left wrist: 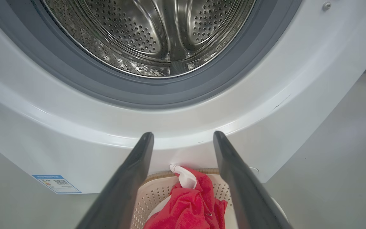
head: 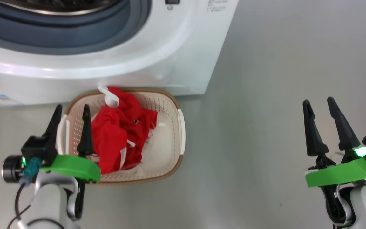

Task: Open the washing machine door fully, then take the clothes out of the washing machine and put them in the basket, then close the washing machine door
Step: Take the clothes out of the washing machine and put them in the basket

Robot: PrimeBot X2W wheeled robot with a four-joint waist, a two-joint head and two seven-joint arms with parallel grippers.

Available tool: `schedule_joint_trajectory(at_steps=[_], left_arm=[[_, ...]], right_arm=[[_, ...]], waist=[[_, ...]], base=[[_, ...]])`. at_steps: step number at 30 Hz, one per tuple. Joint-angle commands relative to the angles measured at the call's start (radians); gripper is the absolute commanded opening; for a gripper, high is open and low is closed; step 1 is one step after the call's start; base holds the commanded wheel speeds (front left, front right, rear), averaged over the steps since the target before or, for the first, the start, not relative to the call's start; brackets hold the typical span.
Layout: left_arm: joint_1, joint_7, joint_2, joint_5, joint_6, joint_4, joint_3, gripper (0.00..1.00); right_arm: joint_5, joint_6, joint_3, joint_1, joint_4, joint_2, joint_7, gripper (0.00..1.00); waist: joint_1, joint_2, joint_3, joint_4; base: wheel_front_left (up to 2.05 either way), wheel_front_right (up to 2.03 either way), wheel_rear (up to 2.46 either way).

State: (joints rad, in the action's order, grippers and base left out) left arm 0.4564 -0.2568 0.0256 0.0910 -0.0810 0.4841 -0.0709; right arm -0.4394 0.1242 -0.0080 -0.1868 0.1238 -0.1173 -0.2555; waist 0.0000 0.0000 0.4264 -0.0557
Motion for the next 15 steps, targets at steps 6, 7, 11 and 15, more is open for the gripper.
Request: schedule_joint_trajectory(at_steps=[6,7,11,15], left_arm=[[-0.086,-0.005,0.025,0.014,-0.011,-0.117,-0.034,1.0],[-0.097,-0.005,0.025,0.013,-0.012,-0.131,-0.035,1.0],[-0.143,-0.005,0.025,0.0,-0.016,-0.19,-0.038,1.0],[-0.193,-0.005,0.025,-0.006,-0.019,-0.245,-0.04,1.0]], right_arm=[[-0.002,0.007,0.025,0.05,-0.014,-0.017,-0.006,1.0],[-0.003,0.007,0.026,0.055,-0.013,-0.018,-0.006,1.0],[-0.005,0.007,0.021,0.076,-0.014,-0.019,-0.006,1.0],[-0.004,0.007,0.018,0.103,-0.015,-0.019,-0.006,1.0]], waist=[[0.0,0.0,-0.102,0.02],[0.0,0.0,-0.112,0.02],[0.0,0.0,-0.148,0.021],[0.0,0.0,-0.18,0.022]], base=[[0.0,0.0,0.0],[0.0,0.0,0.0],[0.0,0.0,0.0],[0.0,0.0,0.0]])
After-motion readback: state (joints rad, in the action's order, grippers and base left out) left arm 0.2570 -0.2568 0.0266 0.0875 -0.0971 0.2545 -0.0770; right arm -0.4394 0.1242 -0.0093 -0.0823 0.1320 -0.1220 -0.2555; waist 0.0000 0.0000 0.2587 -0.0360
